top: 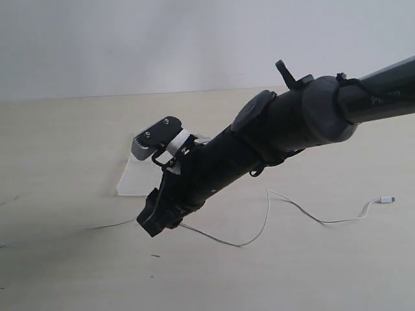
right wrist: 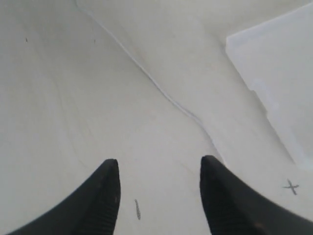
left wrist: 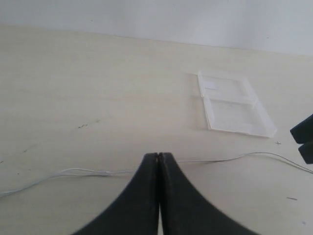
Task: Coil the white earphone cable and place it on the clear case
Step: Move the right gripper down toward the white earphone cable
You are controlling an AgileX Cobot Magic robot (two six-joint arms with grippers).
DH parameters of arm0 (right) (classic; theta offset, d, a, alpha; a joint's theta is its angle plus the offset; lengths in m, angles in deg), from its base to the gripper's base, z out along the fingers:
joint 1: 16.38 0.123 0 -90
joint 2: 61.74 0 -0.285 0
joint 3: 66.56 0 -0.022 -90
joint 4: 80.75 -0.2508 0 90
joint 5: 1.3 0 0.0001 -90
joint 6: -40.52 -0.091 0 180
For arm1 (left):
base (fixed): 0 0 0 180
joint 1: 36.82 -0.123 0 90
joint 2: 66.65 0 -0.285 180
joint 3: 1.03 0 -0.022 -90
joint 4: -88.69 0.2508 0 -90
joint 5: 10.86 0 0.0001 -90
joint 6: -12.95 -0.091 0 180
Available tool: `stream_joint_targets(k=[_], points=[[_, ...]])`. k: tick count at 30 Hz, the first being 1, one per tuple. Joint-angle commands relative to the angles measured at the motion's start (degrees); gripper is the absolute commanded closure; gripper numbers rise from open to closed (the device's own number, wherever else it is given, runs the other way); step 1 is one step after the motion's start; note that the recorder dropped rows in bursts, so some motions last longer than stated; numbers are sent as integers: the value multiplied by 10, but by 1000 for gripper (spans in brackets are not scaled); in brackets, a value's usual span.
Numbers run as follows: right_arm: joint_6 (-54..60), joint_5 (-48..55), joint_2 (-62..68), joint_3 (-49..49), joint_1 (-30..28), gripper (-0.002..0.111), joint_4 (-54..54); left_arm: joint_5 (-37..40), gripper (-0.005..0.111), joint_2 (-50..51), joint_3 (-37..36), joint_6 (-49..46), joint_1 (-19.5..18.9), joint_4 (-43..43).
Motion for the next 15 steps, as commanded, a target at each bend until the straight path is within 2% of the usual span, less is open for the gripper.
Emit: stream_joint_targets(k=[1,7,15], points=[[-7,-5,9,-5,1,58,26,-3,107,-3,0,-1,-1,1],[-7,-47,29,-5,1,58,18,-3,107,-3,0,-1,-1,1],[-6,-48,45,-36,1,58,5,-3,107,-3,0,-1,-1,1]])
